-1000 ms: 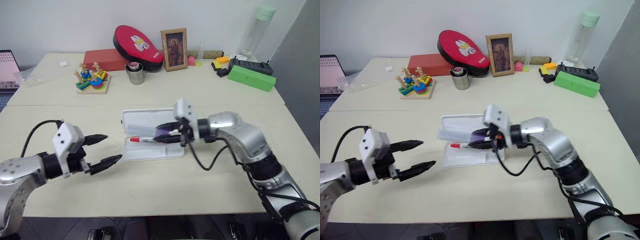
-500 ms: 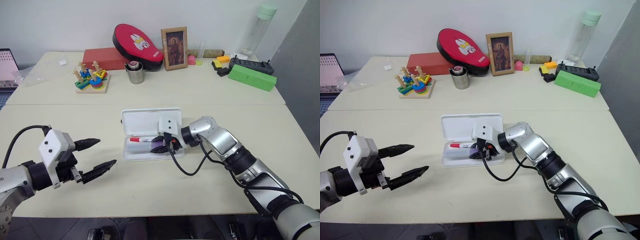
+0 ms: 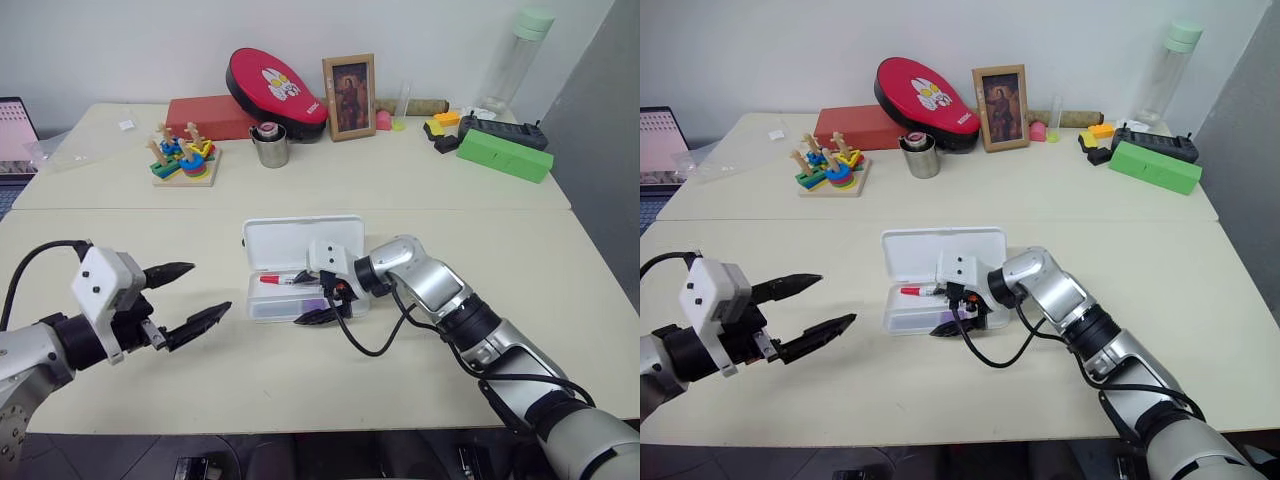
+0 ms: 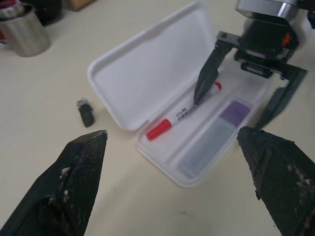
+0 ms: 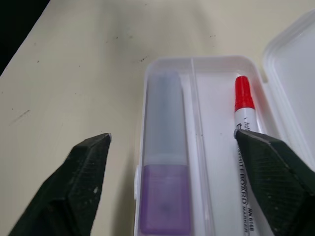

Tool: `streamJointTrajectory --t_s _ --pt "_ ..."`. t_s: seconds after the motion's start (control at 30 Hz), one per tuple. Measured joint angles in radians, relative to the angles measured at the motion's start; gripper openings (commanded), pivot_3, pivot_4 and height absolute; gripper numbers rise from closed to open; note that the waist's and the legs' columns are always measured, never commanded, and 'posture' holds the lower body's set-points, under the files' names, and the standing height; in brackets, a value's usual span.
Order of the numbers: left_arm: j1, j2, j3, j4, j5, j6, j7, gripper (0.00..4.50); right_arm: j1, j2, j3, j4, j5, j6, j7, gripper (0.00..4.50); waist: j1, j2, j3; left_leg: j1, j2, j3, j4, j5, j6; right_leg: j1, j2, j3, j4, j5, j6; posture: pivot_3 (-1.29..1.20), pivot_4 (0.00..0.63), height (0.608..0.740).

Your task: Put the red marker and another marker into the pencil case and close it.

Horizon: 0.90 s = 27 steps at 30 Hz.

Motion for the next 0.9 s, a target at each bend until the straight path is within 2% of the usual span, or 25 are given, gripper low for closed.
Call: streamJointTrajectory --t_s 0.1,0.13,0.27,0.37,0.5,0.57,0.67,0.9 --pt "-0.071 -0.016 -0.029 0.081 0.045 -0.001 0.077 4.50 -0.024 0.024 -0.109 -0.064 0.090 0.025 -0.004 4.47 -0.001 0.000 0.000 0.000 0.000 0.000 0.000 0.000 0.000 0.000 0.000 0.000 0.000 0.000 0.000 0.00 0.150 0.740" --pt "-0.122 -0.028 -0.057 0.133 0.066 0.002 0.116 4.50 -0.030 0.043 -0.187 -0.107 0.163 0.059 -0.018 4.47 0.000 0.001 0.000 0.000 0.000 -0.001 0.000 0.000 0.000 0.000 0.000 -0.001 0.000 0.001 0.000 0.00 0.150 0.740" --pt "-0.203 -0.031 -0.143 0.286 0.161 -0.003 0.186 4.50 -0.072 0.060 -0.314 -0.217 0.273 0.129 -0.077 4.47 0.000 0.000 0.000 0.000 0.000 -0.002 0.000 0.000 0.000 0.001 0.000 -0.001 0.000 0.002 -0.003 0.00 0.150 0.740" --pt "-0.275 -0.034 -0.225 0.436 0.227 -0.027 0.195 4.50 -0.070 0.047 -0.370 -0.270 0.297 0.160 -0.150 4.47 0.003 0.000 0.000 -0.001 0.000 -0.003 0.000 0.000 0.000 0.000 0.000 -0.002 0.001 0.002 -0.003 0.00 0.150 0.740" --pt "-0.431 -0.084 -0.369 0.640 0.300 -0.106 0.155 4.50 -0.063 0.035 -0.400 -0.333 0.307 0.203 -0.243 4.47 0.008 0.000 0.000 -0.001 -0.001 -0.002 0.000 0.000 0.000 0.000 0.000 -0.002 0.001 0.002 -0.003 0.00 0.150 0.740" --pt "-0.462 -0.096 -0.399 0.684 0.317 -0.128 0.148 4.50 -0.061 0.033 -0.400 -0.347 0.310 0.214 -0.259 4.47 0.008 0.000 0.000 -0.001 -0.001 -0.003 0.000 0.000 0.000 0.000 0.000 -0.002 0.001 0.002 -0.003 0.00 0.150 0.740" --pt "-0.604 -0.152 -0.475 0.857 0.366 -0.196 0.113 4.50 -0.045 0.009 -0.408 -0.390 0.322 0.237 -0.306 4.47 0.015 0.000 0.000 -0.002 -0.001 -0.004 0.000 0.000 0.000 0.000 0.000 -0.004 0.002 0.002 -0.003 0.00 0.150 0.740" --pt "-0.751 -0.206 -0.542 1.096 0.441 -0.321 0.075 4.50 -0.023 -0.013 -0.413 -0.414 0.329 0.257 -0.354 4.47 0.016 0.000 0.000 -0.002 -0.001 -0.005 0.000 0.000 0.000 0.001 0.000 -0.005 0.003 0.002 -0.003 0.00 0.150 0.740"
